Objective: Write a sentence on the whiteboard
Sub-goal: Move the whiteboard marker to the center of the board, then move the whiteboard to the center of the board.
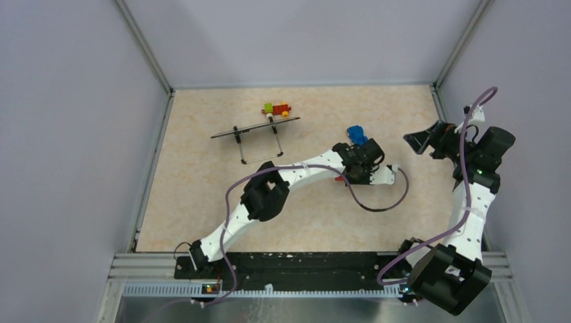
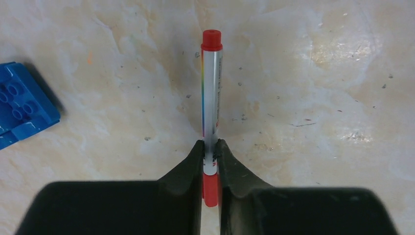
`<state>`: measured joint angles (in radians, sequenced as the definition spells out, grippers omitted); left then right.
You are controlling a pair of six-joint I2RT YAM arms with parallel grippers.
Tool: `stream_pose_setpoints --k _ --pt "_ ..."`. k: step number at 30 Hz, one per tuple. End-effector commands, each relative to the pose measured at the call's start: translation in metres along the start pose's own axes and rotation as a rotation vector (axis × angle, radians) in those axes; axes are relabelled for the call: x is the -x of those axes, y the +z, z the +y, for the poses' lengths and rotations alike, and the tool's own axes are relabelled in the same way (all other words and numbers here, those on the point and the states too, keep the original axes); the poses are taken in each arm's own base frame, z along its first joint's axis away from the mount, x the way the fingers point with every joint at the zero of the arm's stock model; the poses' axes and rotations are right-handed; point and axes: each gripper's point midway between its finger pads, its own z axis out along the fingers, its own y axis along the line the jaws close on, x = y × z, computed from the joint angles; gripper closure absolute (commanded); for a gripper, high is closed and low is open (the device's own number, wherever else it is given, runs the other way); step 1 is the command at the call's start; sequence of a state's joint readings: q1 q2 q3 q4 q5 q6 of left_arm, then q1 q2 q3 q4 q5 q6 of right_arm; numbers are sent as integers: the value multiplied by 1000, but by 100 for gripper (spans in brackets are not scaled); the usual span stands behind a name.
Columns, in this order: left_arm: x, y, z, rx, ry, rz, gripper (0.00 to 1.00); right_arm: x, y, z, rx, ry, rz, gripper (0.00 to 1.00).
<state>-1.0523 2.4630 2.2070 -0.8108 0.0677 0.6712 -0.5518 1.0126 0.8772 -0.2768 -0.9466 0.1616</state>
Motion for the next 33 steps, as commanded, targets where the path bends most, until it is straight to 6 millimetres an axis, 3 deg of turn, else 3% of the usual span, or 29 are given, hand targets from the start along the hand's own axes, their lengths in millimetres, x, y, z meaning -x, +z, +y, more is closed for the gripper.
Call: stream_pose_setpoints --k 1,8,12,16,20,23,28,33 --pt "14 1 17 66 24 -38 77 7 -2 9 34 -36 -22 2" --pt "27 -15 24 97 -28 -82 42 4 -2 9 45 -30 -16 2" --pt "37 -47 32 122 -97 -126 28 3 -2 9 47 -30 -15 2" --pt "29 -84 43 190 -230 -157 26 2 -2 10 51 -32 -13 2" --pt "-17 -112 67 351 -442 -146 26 2 -2 11 52 -37 -14 2" --pt "-67 -129 84 511 -591 -105 30 2 -3 11 49 -39 -18 2" --pt "-132 -134 85 682 -562 26 37 1 -3 11 52 -39 -17 2" --pt "-191 -138 96 747 -649 129 45 0 -3 11 49 -46 -20 2"
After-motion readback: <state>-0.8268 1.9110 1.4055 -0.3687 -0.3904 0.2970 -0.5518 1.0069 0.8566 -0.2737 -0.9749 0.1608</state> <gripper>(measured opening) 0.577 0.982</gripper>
